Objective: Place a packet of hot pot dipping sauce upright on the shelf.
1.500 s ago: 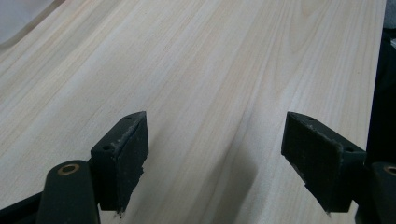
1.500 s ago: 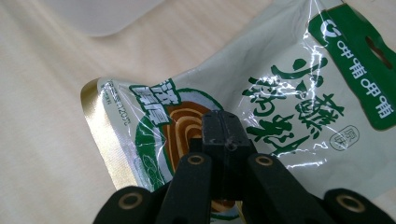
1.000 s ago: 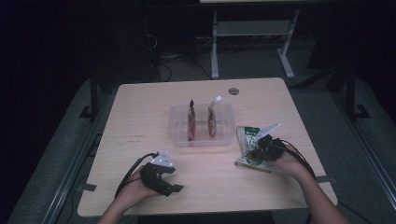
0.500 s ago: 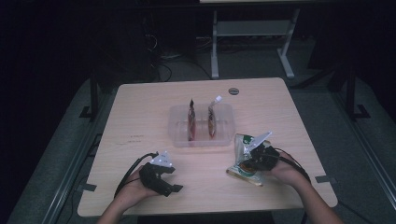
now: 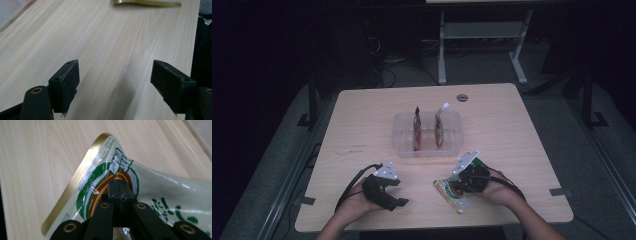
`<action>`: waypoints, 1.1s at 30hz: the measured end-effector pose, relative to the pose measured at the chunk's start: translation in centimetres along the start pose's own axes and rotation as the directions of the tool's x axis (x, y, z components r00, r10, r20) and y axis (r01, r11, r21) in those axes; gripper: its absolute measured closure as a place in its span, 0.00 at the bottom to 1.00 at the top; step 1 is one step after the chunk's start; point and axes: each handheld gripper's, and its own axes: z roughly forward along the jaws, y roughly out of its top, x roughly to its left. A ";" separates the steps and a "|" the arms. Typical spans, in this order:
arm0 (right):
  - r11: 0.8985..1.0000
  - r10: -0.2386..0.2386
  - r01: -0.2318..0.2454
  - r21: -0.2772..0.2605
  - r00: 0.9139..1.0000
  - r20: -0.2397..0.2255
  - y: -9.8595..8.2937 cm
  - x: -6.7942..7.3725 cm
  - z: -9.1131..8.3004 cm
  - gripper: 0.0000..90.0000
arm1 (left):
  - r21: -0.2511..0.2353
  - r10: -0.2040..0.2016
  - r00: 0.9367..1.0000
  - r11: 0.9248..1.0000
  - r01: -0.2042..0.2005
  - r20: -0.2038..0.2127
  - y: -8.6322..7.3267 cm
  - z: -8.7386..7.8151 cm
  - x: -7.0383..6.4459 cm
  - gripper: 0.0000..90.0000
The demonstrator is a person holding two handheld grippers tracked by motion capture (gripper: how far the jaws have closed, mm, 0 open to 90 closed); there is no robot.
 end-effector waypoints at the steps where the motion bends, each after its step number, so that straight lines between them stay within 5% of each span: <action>1: 1.000 -0.014 0.014 -0.003 1.000 0.002 0.3 0.3 0.3 1.00 | -0.001 0.000 1.000 1.000 0.000 0.002 0.0 0.0 0.0 0.25; 13: 0.995 -0.091 0.090 -0.031 0.996 -0.010 3.5 3.0 2.5 1.00 | 0.001 0.025 1.000 1.000 -0.025 0.005 0.4 0.1 -0.1 0.25; 15: 0.996 -0.066 0.065 -0.068 0.998 -0.022 3.2 2.4 1.9 0.98 | -0.015 0.017 1.000 1.000 -0.017 0.005 0.8 0.2 -0.2 0.25; 19: 0.994 0.024 -0.027 -0.110 0.999 -0.030 2.2 1.0 0.0 0.78 | -0.043 0.040 0.999 0.998 -0.039 0.012 2.2 1.1 -0.5 0.25; 24: 0.977 0.147 -0.148 -0.154 0.989 -0.014 0.1 -0.6 -2.6 0.60 | -0.045 0.063 0.998 0.997 -0.061 0.029 4.2 3.0 -0.8 0.25; 33: 0.958 0.221 -0.214 -0.191 0.975 0.014 -3.4 -1.5 -5.2 0.43 | -0.033 0.083 0.996 0.996 -0.082 0.043 7.3 6.8 -1.1 0.25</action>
